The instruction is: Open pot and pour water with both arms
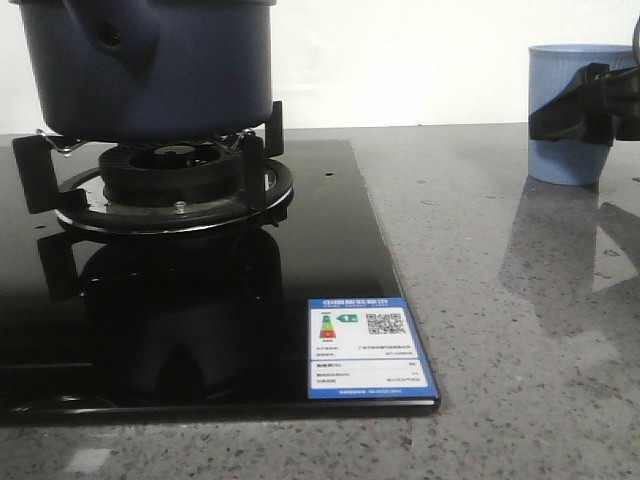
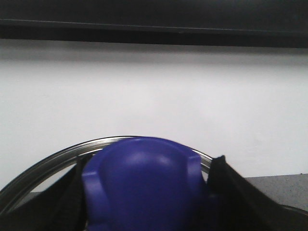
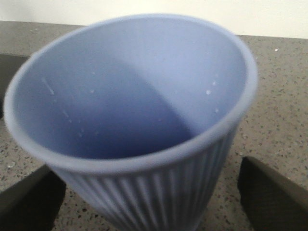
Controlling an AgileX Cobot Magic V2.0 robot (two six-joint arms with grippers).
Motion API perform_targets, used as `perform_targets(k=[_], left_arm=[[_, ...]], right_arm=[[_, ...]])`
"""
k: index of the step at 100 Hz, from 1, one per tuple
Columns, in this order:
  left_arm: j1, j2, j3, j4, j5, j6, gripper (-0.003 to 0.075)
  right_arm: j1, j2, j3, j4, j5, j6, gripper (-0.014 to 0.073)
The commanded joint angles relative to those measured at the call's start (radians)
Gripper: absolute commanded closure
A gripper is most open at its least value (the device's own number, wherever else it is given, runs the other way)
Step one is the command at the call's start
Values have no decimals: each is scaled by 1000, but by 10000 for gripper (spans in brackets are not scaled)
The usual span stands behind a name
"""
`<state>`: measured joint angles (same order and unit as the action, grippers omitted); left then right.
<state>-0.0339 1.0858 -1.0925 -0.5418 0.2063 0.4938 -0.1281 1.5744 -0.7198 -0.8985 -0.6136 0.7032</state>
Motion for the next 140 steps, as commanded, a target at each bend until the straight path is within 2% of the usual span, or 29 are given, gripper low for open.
perform_targets(k=[1, 15, 29, 34, 50, 79, 105, 140], left_arm=[[3, -28, -37, -13, -109, 1, 351], [3, -28, -37, -13, -111, 1, 351], [3, -28, -37, -13, -112, 1, 351], [3, -28, -37, -13, -112, 1, 351], [3, -28, -37, -71, -106, 1, 351], [-98, -26, -37, -70, -109, 1, 351], [-242, 22, -37, -64, -117, 1, 351], [-387, 115, -37, -48, -151, 1, 351]], right_arm=[[-7, -64, -25, 4, -49, 19, -52], [-7, -119, -25, -86, 18, 120, -52], [-7, -183, -23, -336, 93, 346, -52], [-7, -208, -23, -439, 91, 454, -52], [-11, -258, -23, -655, 82, 701, -52], [-96, -350, -23, -954, 26, 991, -52], [-229, -438, -14, -957, -104, 1085, -52], [-236, -548, -14, -957, -118, 1090, -52]])
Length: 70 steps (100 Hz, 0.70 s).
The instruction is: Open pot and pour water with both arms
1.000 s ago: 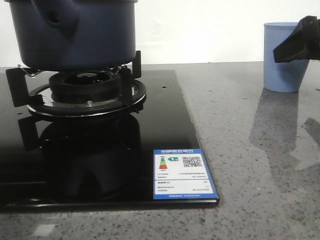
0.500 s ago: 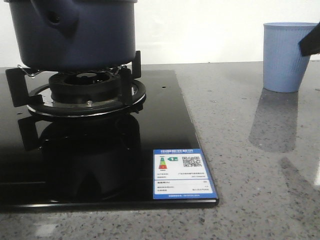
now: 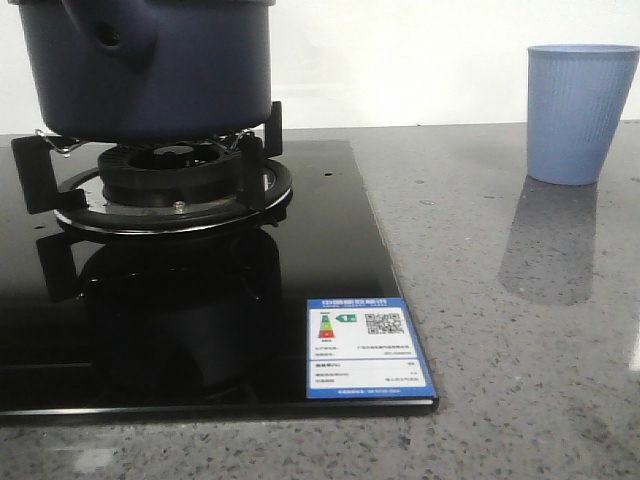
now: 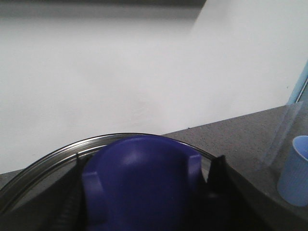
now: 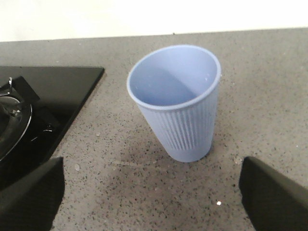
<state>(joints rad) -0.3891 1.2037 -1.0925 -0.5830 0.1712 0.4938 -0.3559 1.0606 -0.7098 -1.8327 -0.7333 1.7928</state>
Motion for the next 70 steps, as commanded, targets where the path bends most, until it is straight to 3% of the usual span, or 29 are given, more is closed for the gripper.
perform_targets(k=[1, 70], left_arm=[[-33, 1, -37, -7, -118, 1, 351], [-71, 133, -37, 5, -156, 1, 351]], right_arm=[[-8, -35, -24, -23, 2, 0, -52], [-8, -45, -24, -23, -23, 2, -52]])
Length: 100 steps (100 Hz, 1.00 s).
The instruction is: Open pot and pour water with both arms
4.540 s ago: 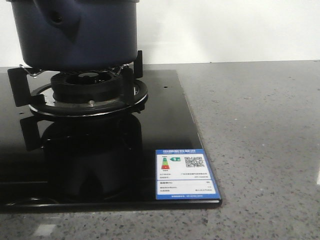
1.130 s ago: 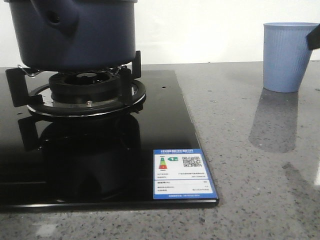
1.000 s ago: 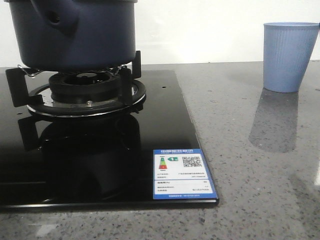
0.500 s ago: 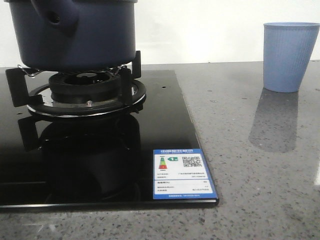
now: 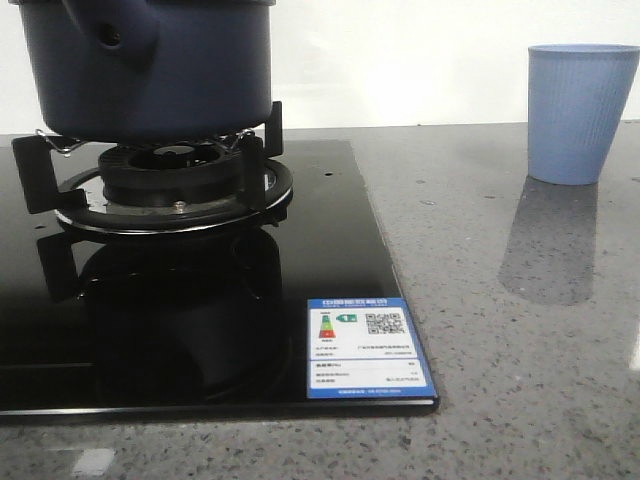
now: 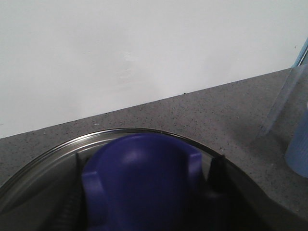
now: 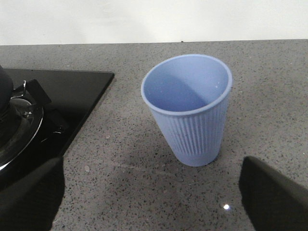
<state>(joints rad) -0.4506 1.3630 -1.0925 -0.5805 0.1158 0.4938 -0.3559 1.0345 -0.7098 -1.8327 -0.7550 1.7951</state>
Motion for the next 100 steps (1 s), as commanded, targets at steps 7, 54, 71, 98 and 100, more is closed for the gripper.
perform_targets(k=[7, 54, 71, 98, 100], left_arm=[[-10, -26, -37, 3, -101, 1, 351], [-10, -24, -37, 26, -101, 1, 351], [-10, -7, -37, 26, -101, 1, 351], [-10, -7, -37, 26, -95, 1, 314], [-10, -7, -37, 26, -95, 1, 295]], right_arm=[[-8, -19, -24, -23, -1, 0, -52], [-8, -19, -24, -23, -3, 0, -52], [-8, -19, -24, -23, -3, 0, -52], [-8, -19, -24, -23, -10, 0, -52], [-8, -19, -24, -23, -10, 0, -52]])
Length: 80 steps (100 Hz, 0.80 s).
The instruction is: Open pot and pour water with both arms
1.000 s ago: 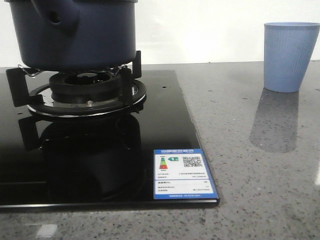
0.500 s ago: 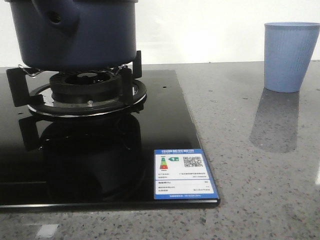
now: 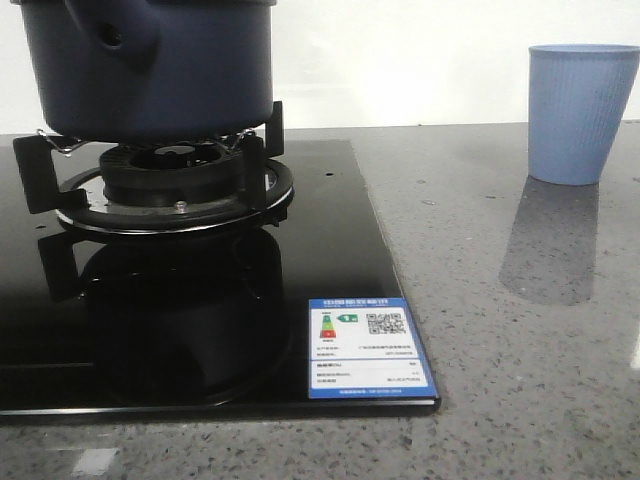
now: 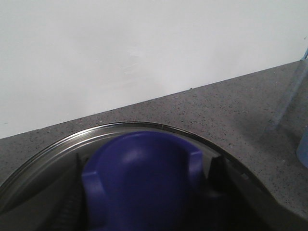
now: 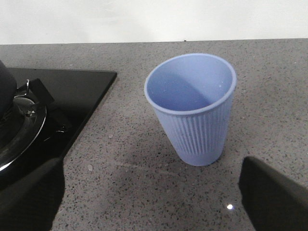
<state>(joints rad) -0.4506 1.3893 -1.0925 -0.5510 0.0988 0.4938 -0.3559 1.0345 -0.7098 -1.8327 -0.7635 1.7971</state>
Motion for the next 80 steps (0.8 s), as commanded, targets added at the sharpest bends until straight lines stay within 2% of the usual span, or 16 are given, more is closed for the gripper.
perform_targets(k=[1, 15, 43, 61, 68, 71, 75, 80], left_arm=[[-10, -33, -37, -4, -77, 1, 281], [-10, -33, -37, -4, -67, 1, 152], [-10, -138, -37, 1, -57, 1, 152], [-10, -258, -37, 84, -53, 1, 155], [-10, -302, -37, 108, -53, 1, 190], [-8, -318, -37, 112, -51, 1, 227], [-3, -339, -37, 117, -45, 1, 279], [8, -364, -33, 120, -35, 1, 390]], right_arm=[[-8, -19, -24, -23, -2, -2, -52], [-8, -19, -24, -23, -2, -2, -52], [-8, -19, -24, -23, -34, -2, -52], [-8, -19, -24, -6, -70, 0, -48], [-8, -19, -24, 31, -84, 0, -3], [-8, -19, -24, 47, -92, 0, 32], [-8, -19, -24, 71, -97, 0, 106], [-8, -19, -24, 93, -109, 0, 230]])
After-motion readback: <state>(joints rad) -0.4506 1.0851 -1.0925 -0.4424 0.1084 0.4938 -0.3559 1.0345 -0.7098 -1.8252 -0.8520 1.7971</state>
